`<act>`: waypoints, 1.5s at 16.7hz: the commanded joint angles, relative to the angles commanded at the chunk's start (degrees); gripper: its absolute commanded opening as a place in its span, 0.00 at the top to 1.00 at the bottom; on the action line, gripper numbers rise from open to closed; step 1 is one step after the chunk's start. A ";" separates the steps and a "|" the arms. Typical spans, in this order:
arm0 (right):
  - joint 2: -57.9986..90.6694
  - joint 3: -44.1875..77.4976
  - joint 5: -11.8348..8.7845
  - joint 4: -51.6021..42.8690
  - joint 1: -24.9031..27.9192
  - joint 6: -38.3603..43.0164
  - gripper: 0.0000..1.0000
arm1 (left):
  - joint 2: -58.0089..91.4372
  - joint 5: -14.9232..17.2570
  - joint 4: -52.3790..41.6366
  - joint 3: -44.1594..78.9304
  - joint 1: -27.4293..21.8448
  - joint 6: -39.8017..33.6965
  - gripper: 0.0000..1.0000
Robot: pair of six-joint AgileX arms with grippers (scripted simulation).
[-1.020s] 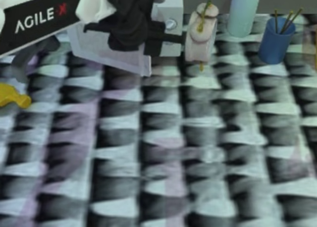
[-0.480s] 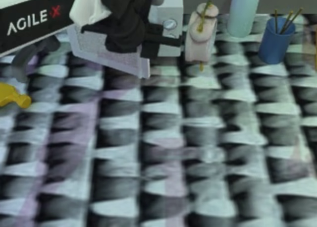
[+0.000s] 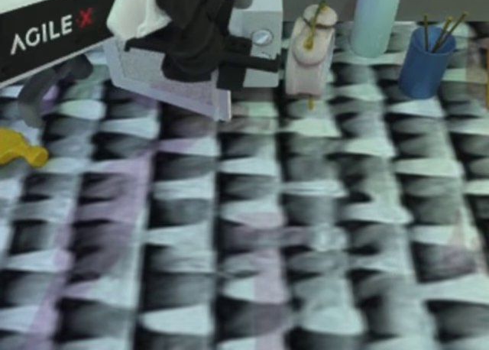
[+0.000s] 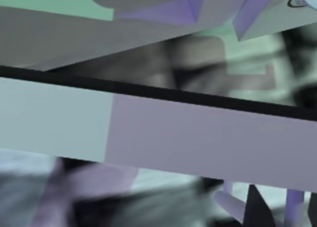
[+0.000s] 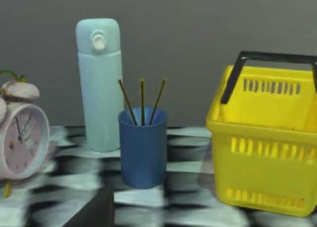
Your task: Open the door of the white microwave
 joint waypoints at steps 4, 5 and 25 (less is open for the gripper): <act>0.00 0.00 0.00 0.00 0.00 0.00 0.00 | 0.00 0.00 0.00 0.00 0.00 0.00 1.00; 0.00 0.00 0.00 0.00 0.00 0.00 0.00 | 0.00 0.00 0.00 0.00 0.00 0.00 1.00; 0.00 0.00 0.00 0.00 0.00 0.00 0.00 | -4.57 3.83 2.60 -6.62 1.62 6.71 1.00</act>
